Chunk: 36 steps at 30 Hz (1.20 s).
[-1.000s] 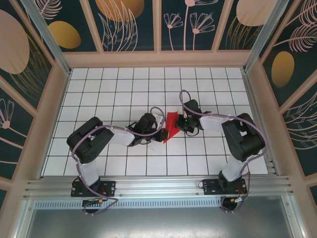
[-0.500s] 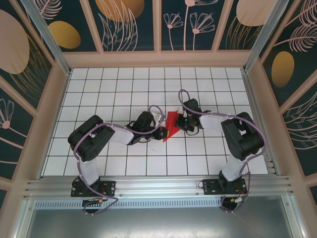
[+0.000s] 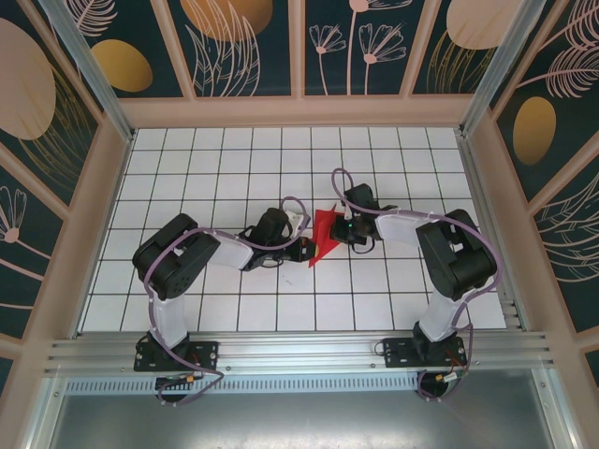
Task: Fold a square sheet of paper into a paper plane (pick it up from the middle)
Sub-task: Fourth fold the wing at the center of the table.
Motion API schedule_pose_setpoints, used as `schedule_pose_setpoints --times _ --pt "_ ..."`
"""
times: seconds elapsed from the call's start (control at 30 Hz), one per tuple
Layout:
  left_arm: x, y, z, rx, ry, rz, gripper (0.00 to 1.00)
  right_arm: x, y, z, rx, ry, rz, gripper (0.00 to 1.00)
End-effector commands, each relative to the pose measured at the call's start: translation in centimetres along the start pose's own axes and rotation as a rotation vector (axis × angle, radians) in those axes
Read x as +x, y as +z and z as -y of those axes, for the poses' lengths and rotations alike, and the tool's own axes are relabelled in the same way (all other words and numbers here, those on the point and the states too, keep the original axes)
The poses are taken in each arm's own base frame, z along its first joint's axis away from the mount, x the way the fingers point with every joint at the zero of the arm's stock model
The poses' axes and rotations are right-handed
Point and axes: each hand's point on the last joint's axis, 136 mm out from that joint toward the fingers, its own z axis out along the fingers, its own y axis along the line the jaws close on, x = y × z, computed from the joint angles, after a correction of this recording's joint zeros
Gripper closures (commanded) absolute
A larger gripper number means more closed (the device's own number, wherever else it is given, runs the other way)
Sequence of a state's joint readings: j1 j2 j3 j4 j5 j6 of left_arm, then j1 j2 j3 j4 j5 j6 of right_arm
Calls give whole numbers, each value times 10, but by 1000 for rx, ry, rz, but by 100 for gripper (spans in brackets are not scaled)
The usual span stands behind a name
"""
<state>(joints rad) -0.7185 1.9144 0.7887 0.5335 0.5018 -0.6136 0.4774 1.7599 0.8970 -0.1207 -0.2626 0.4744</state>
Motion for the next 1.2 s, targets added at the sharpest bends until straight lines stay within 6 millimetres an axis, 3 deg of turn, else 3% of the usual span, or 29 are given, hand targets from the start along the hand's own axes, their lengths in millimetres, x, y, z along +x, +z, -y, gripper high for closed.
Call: schedule_pose_setpoints --times 0.0,0.27,1.17 --pt "-5 1 5 37 16 0 100 15 10 33 115 -11 -62 87" --pt "-14 -4 18 125 -4 18 100 9 7 33 101 -42 -49 87" --pt "-12 1 -21 -11 -38 8 100 6 9 30 67 -94 -62 86"
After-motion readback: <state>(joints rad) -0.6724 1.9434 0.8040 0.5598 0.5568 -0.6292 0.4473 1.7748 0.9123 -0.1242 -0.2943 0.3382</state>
